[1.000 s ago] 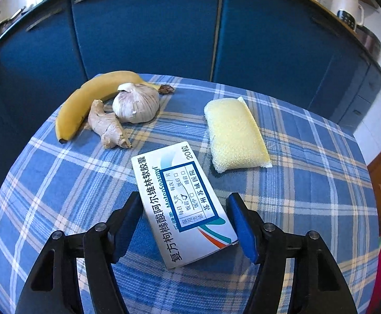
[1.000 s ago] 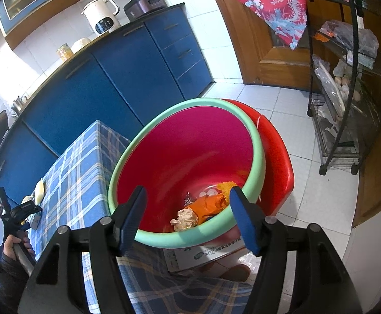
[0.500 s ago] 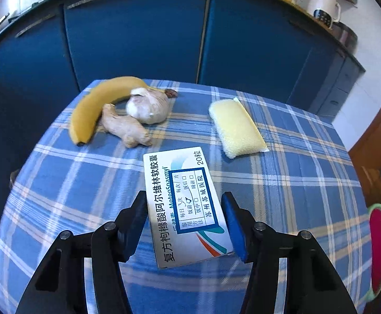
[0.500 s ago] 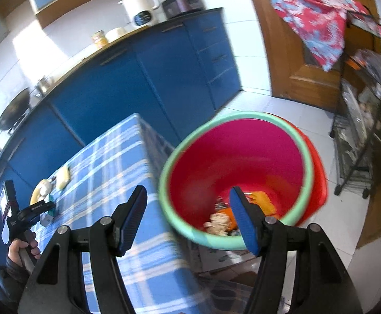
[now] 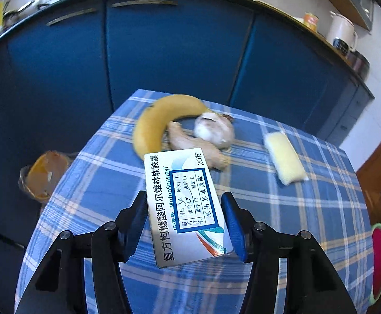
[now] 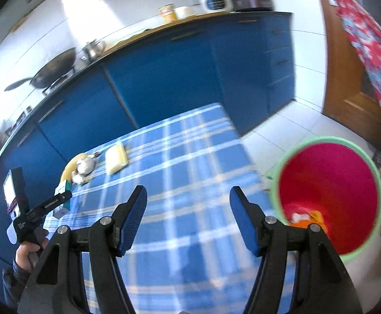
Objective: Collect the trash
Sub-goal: 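Grasp the yellow sponge with the right tool while the left tool holds the box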
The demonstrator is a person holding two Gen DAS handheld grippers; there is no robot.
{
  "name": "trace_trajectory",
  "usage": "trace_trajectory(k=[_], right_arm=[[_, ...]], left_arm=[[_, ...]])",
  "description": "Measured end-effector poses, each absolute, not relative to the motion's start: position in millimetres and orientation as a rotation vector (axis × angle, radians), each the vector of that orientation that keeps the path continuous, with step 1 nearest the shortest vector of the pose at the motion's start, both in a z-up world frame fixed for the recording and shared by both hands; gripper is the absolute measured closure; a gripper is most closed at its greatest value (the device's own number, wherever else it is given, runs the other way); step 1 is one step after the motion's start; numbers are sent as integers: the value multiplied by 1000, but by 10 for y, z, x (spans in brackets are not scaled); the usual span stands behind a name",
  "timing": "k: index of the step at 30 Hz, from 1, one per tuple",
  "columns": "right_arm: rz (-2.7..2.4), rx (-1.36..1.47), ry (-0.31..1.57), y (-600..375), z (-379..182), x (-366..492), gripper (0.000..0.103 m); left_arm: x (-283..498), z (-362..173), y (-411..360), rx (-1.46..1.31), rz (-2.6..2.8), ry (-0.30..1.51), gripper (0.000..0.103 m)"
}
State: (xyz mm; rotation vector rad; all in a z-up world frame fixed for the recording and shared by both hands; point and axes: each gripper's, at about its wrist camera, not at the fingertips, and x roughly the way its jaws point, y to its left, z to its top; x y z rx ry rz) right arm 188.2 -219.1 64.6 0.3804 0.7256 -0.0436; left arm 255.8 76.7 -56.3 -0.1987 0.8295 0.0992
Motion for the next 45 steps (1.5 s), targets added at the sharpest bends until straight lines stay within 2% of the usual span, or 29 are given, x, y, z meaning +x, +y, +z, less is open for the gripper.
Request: trace_trajectory(k=[8, 13, 32, 34, 35, 41, 43, 45], right_arm=[[46, 300, 754, -1546, 485, 2509, 36], [84, 260, 783, -1250, 302, 2895, 29], [119, 126, 876, -617, -116, 3912, 28], [96, 105, 884, -585, -169, 3970, 34], [90, 92, 894, -564, -195, 3992, 41], [101, 84, 913, -542, -246, 4006, 47], [92, 70, 920, -540, -243, 3994, 56], [103, 85, 931, -581, -231, 3957, 60]], left_arm=[[2550, -573, 949, -217, 165, 781, 45], [2553, -596, 1072, -235, 201, 783, 45], [2600, -659, 1146, -255, 200, 806, 45], [2599, -660, 1146, -256, 199, 809, 45], [2598, -658, 1143, -255, 200, 808, 45], [2589, -652, 1142, -257, 197, 808, 45], [2587, -647, 1141, -257, 198, 807, 45], [2586, -648, 1143, -256, 198, 807, 45]])
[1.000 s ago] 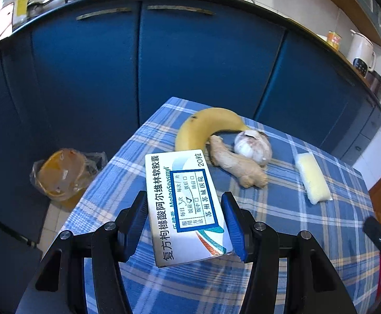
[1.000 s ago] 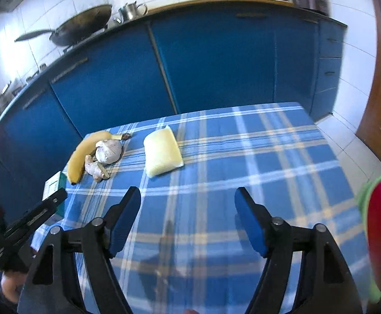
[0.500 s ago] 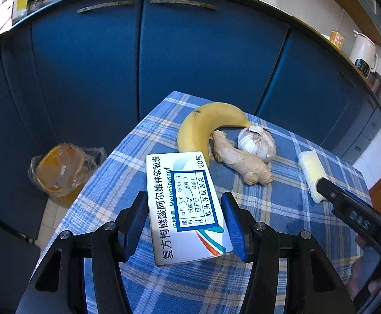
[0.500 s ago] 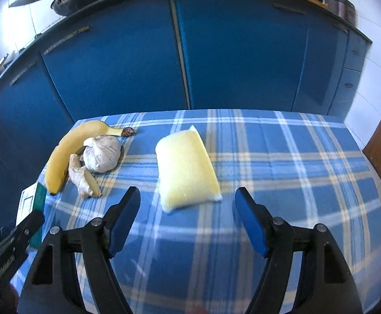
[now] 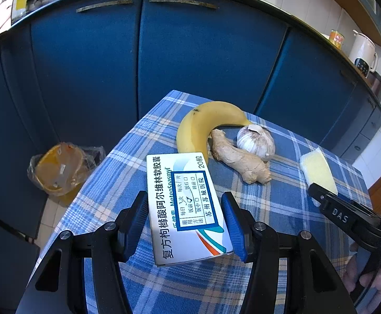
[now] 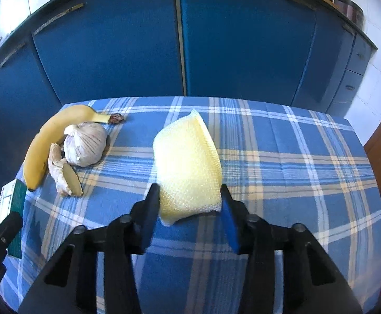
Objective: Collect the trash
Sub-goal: 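Grasp the yellow sponge with the right tool while the left tool holds the box, then carry the medicine box and yellow sponge in both tools over the red bin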
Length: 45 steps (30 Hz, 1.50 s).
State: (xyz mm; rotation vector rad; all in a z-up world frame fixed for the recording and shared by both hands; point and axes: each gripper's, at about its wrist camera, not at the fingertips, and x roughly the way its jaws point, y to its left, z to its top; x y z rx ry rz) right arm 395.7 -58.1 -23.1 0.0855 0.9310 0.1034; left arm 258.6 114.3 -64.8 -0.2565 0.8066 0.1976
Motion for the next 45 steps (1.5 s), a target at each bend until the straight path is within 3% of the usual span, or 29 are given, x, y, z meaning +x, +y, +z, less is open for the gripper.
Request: trace_trajectory(k=[26, 31, 34, 40, 41, 43, 45], right_arm=[[28, 246, 821, -1653, 394, 2494, 63], [-37, 291, 791, -1943, 486, 2208, 63], [-78, 320, 773, -2124, 526, 2028, 63], [-145, 381, 749, -2441, 537, 1715, 63], [-153, 391, 744, -2493, 540, 1660, 63], [-161, 409, 736, -2573, 544, 1573, 63], [-172, 430, 725, -2671, 531, 1486, 63]], left_arm=[[2550, -592, 1055, -231, 162, 783, 45], [2537, -583, 1011, -232, 128, 786, 64], [2542, -590, 973, -232, 96, 794, 70], [2456, -432, 941, -228, 82, 764, 68], [2444, -404, 931, -226, 73, 768, 65], [2435, -384, 930, -224, 56, 782, 49], [2436, -369, 928, -214, 44, 805, 46]])
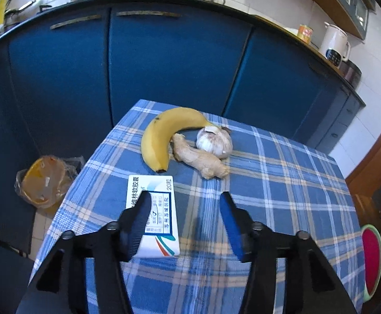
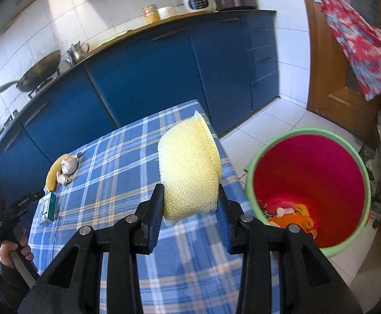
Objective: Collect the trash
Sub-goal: 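Carry the medicine box and yellow sponge in both tools over the red bin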
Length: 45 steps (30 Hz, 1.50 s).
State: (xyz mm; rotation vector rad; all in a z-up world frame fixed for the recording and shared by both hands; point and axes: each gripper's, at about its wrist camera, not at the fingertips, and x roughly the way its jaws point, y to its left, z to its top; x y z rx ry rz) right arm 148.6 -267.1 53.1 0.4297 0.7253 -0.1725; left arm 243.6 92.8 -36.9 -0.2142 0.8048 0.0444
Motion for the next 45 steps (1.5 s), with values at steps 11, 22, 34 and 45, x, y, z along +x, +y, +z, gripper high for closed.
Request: trace_trajectory(k=[11, 22, 34, 45], right_arm=[[-191, 527, 717, -2988, 345, 1287, 63], [-217, 576, 702, -3192, 267, 1105, 62], [-251, 609, 698, -3342, 215, 973, 62], [-256, 627, 693, -3383, 170, 929, 62]], left_arm=[[2497, -452, 1101, -184, 132, 908, 38], [2565, -664, 970, -144, 135, 968, 37], [2595, -800, 1044, -124, 183, 979, 42], [2441, -648, 1011, -147, 115, 924, 83]])
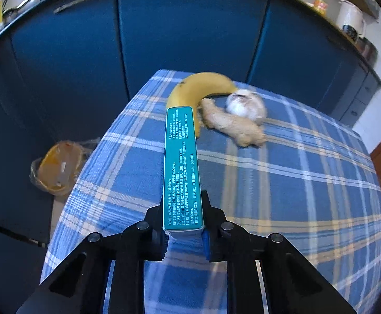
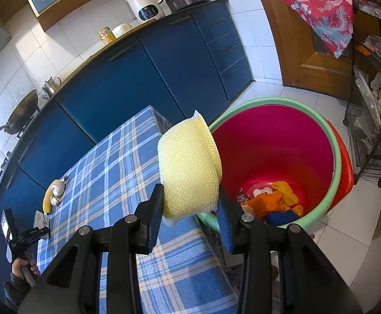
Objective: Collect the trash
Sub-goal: 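Carry the medicine box and yellow sponge in both tools over the red bin, then open both tools to drop the sponge and medicine box into the bin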
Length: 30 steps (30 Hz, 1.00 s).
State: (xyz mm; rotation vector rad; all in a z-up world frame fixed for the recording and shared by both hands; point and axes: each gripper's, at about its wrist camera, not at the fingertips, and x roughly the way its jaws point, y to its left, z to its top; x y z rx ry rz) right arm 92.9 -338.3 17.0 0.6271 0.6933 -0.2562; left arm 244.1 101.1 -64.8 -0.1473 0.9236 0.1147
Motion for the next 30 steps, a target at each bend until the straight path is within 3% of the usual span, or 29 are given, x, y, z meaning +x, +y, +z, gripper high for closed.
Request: trace_trajectory(k=[16, 23, 30], right_arm=[[-318, 687, 688, -3692, 7, 763, 61], [-354, 732, 707, -3871, -136, 654, 48], [-366, 736, 680, -4009, -127, 458, 44]], left_arm=[[1931, -174, -76, -94, -187, 846, 83], [1780, -23, -685, -27, -331, 831, 83], [1633, -18, -1349, 55, -464, 849, 83]])
